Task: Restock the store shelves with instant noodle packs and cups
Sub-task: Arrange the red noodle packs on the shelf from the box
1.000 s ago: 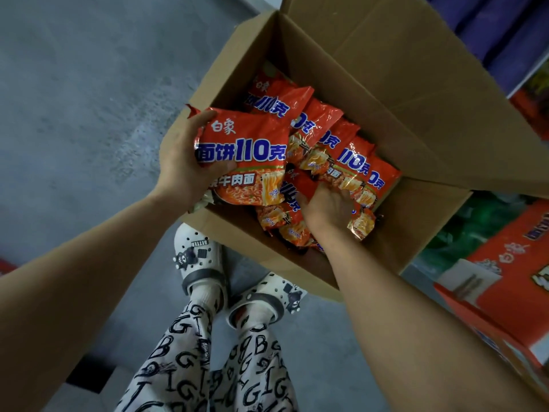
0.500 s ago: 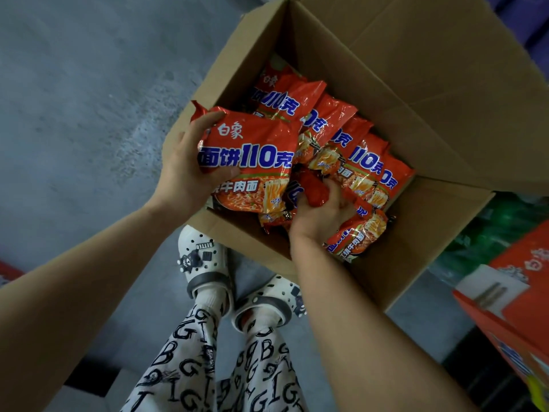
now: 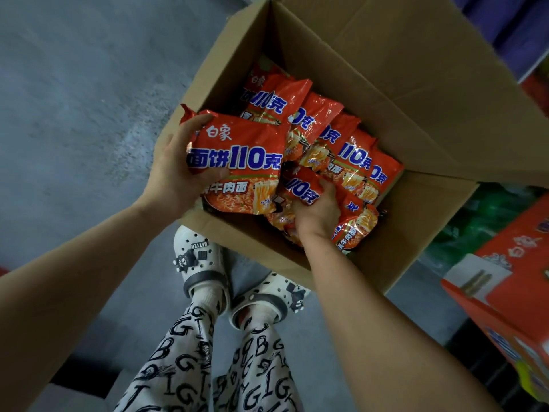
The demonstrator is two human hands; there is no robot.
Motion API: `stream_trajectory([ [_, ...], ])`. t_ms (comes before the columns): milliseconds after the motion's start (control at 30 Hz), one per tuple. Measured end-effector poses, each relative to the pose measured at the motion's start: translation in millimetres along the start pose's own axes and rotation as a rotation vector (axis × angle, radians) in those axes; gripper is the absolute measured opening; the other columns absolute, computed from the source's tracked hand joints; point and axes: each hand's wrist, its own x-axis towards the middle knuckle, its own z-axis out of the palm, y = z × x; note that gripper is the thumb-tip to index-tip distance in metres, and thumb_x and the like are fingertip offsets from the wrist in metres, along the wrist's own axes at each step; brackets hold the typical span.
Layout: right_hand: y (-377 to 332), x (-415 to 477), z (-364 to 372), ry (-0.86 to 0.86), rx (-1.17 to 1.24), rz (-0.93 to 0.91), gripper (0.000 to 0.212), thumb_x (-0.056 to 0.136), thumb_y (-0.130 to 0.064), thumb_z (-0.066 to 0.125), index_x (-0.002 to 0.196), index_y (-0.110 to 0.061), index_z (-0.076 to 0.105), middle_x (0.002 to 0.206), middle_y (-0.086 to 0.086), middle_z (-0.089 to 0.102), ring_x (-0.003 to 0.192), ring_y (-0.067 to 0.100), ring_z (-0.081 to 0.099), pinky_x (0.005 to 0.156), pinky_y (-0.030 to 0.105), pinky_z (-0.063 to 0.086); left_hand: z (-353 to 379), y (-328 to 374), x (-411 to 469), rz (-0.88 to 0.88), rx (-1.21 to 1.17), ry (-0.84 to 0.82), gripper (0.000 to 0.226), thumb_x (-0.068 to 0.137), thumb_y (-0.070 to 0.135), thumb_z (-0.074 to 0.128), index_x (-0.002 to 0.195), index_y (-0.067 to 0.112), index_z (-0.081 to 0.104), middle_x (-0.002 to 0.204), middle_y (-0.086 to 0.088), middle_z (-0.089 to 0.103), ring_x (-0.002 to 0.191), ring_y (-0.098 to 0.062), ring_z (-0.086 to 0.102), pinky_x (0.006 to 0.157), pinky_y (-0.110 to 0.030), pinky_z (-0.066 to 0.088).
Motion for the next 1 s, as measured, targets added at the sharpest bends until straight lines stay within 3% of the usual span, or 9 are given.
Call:
stream_trajectory([
  [133,2,-17,-44,-0.080,-0.003,-0.055,0.071,0.077,-0.018,0.083,0.138,-0.022,0.046,0.134,0.002,0.058,0.119,0.021,0.058,0.101,0.039,0.049,0,25,-13,-0.047,-0.123,-0.002,0.078,0.079,0.012,0.077,0.142,0.035,0.037,0.130,0.008,0.047,0.100,-0.002,0.059,0.067,-0.015,0.051],
  [267,-2,-37,-102,-0.133,0.075,-0.059,0.061,0.079,-0.014,0.081,0.130,-0.031,0.051,0.122,-0.008,0.056,0.107,0.008,0.053,0.087,0.026,0.046,-9,58,-30,-0.088,-0.201,-0.069,0.076,0.080,0.011,0.076,0.140,0.037,0.037,0.115,0.019,0.050,0.094,0.000,0.060,0.062,-0.013,0.055],
  [400,-23,-63,-157,-0.097,0.071,-0.121,0.062,0.077,-0.017,0.083,0.117,-0.051,0.050,0.123,-0.007,0.062,0.107,0.017,0.063,0.085,0.036,0.056,-29,105,-53,-0.049,-0.225,-0.172,0.073,0.077,0.015,0.078,0.133,0.043,0.040,0.117,0.015,0.056,0.097,-0.007,0.067,0.075,-0.031,0.061],
  [500,-48,-91,-201,-0.123,0.173,-0.143,0.060,0.082,-0.008,0.078,0.121,-0.044,0.052,0.118,-0.006,0.060,0.104,0.015,0.063,0.075,0.028,0.056,-48,144,-74,-0.023,-0.273,-0.249,0.075,0.069,0.025,0.079,0.131,0.042,0.043,0.123,0.006,0.057,0.102,-0.014,0.067,0.079,-0.039,0.061],
  [567,-66,-112,-234,-0.135,0.236,-0.165,0.058,0.084,-0.005,0.075,0.124,-0.042,0.054,0.117,-0.010,0.058,0.102,0.012,0.063,0.075,0.032,0.059,-63,172,-91,0.001,-0.266,-0.275,0.076,0.066,0.029,0.080,0.131,0.043,0.044,0.129,0.001,0.055,0.107,-0.020,0.066,0.081,-0.044,0.060],
  [733,-107,-172,-302,-0.109,0.284,-0.284,0.056,0.084,-0.001,0.073,0.119,-0.041,0.056,0.119,-0.005,0.062,0.091,0.001,0.066,0.066,0.015,0.053,-95,244,-135,0.099,-0.259,-0.323,0.073,0.075,0.010,0.079,0.134,0.030,0.042,0.129,-0.005,0.055,0.103,-0.016,0.067,0.073,-0.030,0.060],
  [833,-128,-211,-342,-0.091,0.332,-0.351,0.052,0.086,0.000,0.070,0.120,-0.038,0.057,0.116,-0.006,0.066,0.085,0.000,0.068,0.066,0.022,0.056,-114,289,-162,0.142,-0.229,-0.363,0.072,0.078,0.011,0.079,0.133,0.038,0.042,0.128,0.001,0.055,0.104,-0.019,0.067,0.073,-0.034,0.061],
  [933,-150,-247,-381,-0.056,0.347,-0.411,0.052,0.086,-0.002,0.072,0.117,-0.041,0.058,0.107,-0.013,0.067,0.085,0.008,0.069,0.075,0.041,0.062,-137,336,-191,0.196,-0.208,-0.358,0.070,0.077,0.017,0.081,0.131,0.043,0.043,0.125,0.002,0.057,0.104,-0.021,0.067,0.077,-0.044,0.061],
  [1000,-165,-272,-408,-0.037,0.371,-0.448,0.053,0.085,-0.003,0.072,0.114,-0.045,0.058,0.108,-0.010,0.068,0.090,0.015,0.070,0.078,0.045,0.061,-154,368,-212,0.250,-0.209,-0.347,0.070,0.077,0.016,0.080,0.132,0.040,0.043,0.124,0.001,0.059,0.103,-0.020,0.068,0.078,-0.045,0.061],
])
